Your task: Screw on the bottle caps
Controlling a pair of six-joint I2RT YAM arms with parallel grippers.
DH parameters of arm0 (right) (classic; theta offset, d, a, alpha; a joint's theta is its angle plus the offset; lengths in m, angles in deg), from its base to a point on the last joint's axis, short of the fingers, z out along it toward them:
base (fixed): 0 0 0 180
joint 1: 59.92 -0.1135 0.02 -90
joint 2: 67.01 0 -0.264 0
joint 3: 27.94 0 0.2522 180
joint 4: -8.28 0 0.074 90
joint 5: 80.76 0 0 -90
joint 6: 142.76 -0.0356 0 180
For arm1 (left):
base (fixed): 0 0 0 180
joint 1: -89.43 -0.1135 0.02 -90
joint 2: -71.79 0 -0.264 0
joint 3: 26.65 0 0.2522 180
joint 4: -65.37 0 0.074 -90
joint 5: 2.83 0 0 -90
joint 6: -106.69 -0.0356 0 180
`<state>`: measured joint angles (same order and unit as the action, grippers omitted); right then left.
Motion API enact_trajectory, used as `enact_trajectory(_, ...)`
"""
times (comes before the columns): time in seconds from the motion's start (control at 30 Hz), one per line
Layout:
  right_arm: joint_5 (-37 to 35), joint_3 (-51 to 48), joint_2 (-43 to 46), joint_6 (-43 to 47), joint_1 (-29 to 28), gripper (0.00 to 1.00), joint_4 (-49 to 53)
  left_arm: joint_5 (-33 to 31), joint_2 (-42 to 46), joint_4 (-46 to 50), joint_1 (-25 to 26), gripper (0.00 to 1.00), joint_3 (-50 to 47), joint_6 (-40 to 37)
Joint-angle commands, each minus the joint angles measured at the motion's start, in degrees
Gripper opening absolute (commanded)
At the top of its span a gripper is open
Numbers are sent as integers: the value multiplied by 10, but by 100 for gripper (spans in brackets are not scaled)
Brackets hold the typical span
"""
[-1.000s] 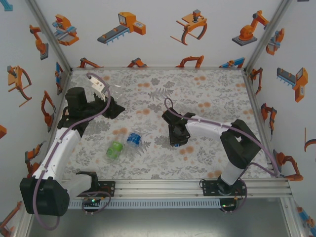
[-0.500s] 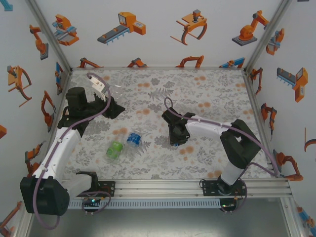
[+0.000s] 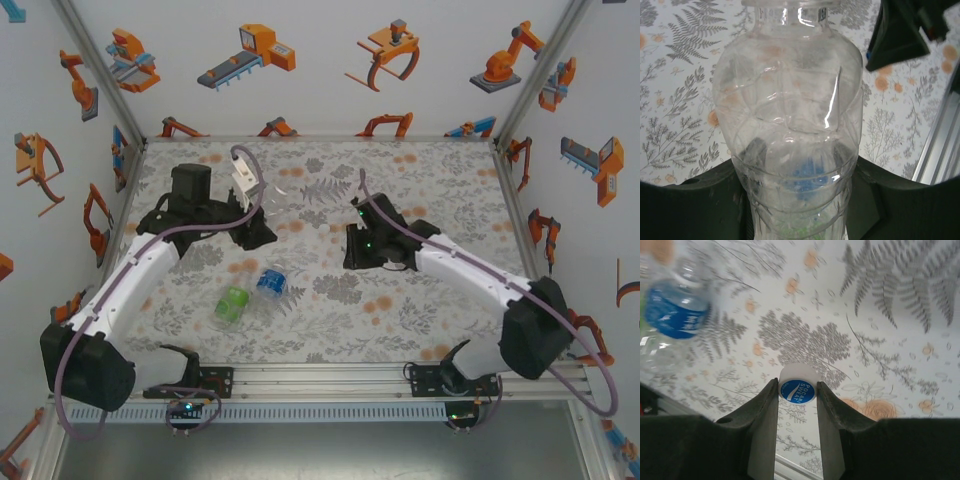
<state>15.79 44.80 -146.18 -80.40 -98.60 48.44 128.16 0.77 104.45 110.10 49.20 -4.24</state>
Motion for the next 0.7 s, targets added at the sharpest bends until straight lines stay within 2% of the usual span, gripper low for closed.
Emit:
enact_trajectory(0.0, 75, 3, 58, 76, 21, 0, -43, 49, 5, 69, 20, 0, 18, -87)
enact_trajectory(0.17, 136, 13, 134, 166, 31, 0, -70, 73, 26, 99, 56, 0, 8, -176)
enact_trajectory(0.37, 259, 37, 184, 268, 31, 0, -103, 21, 24, 155, 116, 0, 24, -266)
enact_trajectory(0.43, 314, 46, 189, 317, 30, 0, -100, -23, 20, 173, 148, 0, 28, -296)
enact_trajectory(0.5, 349, 53, 191, 348, 30, 0, -101, -59, 17, 178, 174, 0, 32, -302)
enact_trajectory(0.6, 410, 59, 197, 409, 27, 0, -96, -53, 17, 178, 181, 0, 36, -298)
enact_trajectory(0.67, 421, 56, 200, 434, 22, 0, -98, -52, 16, 178, 186, 0, 40, -295)
